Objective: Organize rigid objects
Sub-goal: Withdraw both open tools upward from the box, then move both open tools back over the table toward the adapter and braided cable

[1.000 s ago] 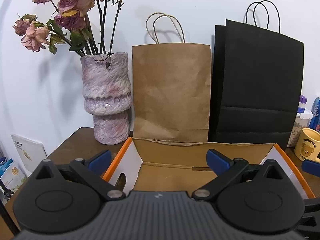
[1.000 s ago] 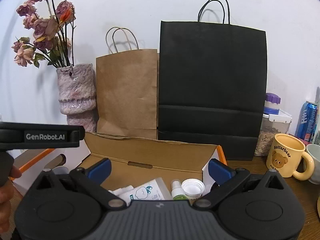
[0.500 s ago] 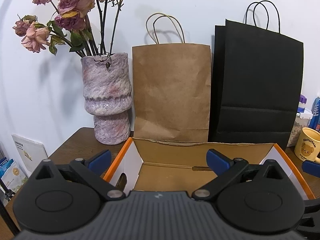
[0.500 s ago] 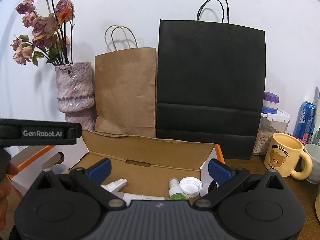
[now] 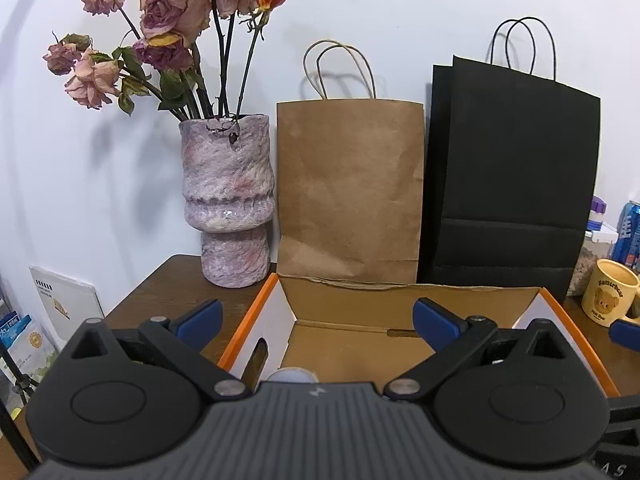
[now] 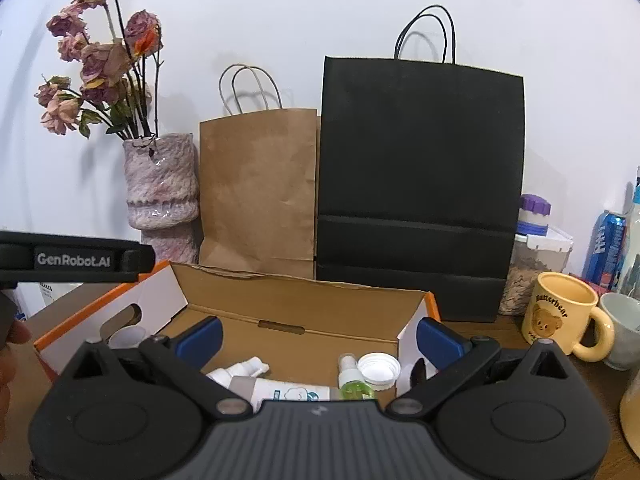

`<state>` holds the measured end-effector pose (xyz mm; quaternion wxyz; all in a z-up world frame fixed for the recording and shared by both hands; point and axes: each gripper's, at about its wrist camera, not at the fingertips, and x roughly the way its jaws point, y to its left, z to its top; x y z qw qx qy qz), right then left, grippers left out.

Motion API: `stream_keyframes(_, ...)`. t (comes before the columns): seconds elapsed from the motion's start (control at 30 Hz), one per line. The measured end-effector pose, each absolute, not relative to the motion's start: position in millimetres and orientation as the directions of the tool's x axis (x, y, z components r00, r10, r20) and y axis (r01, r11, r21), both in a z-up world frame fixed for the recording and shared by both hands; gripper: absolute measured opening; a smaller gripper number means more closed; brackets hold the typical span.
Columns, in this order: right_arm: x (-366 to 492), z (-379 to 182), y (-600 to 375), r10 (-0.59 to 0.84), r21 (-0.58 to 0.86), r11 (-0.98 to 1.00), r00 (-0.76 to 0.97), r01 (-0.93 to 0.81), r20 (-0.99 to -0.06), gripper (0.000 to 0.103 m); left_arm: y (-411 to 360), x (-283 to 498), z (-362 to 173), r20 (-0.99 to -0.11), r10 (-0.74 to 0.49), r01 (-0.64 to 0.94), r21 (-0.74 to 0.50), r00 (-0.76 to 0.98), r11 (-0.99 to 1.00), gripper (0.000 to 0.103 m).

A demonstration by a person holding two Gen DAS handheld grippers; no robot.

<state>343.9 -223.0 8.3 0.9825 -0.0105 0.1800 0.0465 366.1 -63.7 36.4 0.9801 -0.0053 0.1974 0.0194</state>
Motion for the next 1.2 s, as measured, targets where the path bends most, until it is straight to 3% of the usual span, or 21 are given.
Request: stream_keyframes(1.2, 220, 14, -250, 0.077, -0.018, 0.996, 0.943, -0.087, -0.325, 0.103, -53, 250, 35, -0.376, -0.001, 0.000, -0.003, 0.927, 1.000, 0.103)
